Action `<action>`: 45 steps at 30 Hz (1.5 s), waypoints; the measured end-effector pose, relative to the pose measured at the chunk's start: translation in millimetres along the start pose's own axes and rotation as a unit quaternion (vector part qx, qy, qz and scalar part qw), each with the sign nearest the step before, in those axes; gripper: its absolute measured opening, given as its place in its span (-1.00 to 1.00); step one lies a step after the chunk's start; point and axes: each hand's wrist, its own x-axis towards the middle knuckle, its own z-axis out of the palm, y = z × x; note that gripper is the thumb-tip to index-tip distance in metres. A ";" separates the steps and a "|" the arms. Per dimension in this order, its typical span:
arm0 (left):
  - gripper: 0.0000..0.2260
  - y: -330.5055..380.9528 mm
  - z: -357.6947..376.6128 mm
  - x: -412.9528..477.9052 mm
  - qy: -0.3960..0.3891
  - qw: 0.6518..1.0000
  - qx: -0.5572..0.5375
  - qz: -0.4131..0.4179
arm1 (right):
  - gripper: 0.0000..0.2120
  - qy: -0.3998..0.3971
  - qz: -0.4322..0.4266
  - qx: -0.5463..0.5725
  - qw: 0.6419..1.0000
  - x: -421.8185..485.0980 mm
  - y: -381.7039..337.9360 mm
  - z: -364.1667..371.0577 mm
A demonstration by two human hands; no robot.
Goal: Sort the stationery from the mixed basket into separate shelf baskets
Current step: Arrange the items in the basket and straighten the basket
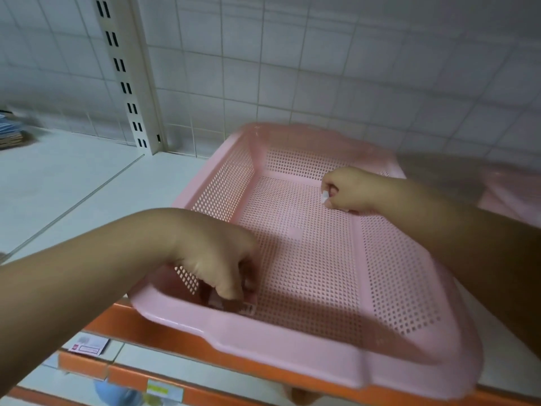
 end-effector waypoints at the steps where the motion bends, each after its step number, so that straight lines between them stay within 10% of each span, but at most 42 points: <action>1: -0.83 6.1 -0.7 -1.9 0.011 1.000 -0.013 -0.003 | -0.98 0.022 -0.024 -0.059 0.998 -1.8 -1.8 -1.6; 5: -0.84 23.5 -8.6 -16.4 0.092 0.995 -0.030 0.001 | -0.87 0.136 -0.114 -0.148 0.973 -6.7 -5.9 -17.3; 13: -0.82 77.7 -39.2 -38.6 0.326 0.944 -0.004 0.049 | -0.92 0.150 -0.156 0.260 0.941 -70.6 10.6 -64.5; 17: -0.71 113.3 -43.5 -17.7 0.409 0.907 0.075 0.068 | -0.83 0.202 -0.153 0.157 0.954 -112.1 41.1 -75.4; 22: -0.70 164.3 -51.1 15.6 0.433 0.886 0.077 0.146 | -0.68 0.238 -0.144 -0.077 0.957 -162.4 91.8 -85.1; 31: -0.68 257.4 -51.7 85.5 0.461 0.855 0.095 0.220 | -0.54 0.267 -0.082 -0.157 0.947 -239.3 172.1 -95.9; 45: -0.67 316.2 -18.6 151.8 0.448 0.856 0.164 0.198 | -0.80 0.092 0.083 0.148 0.981 -272.3 252.4 -78.9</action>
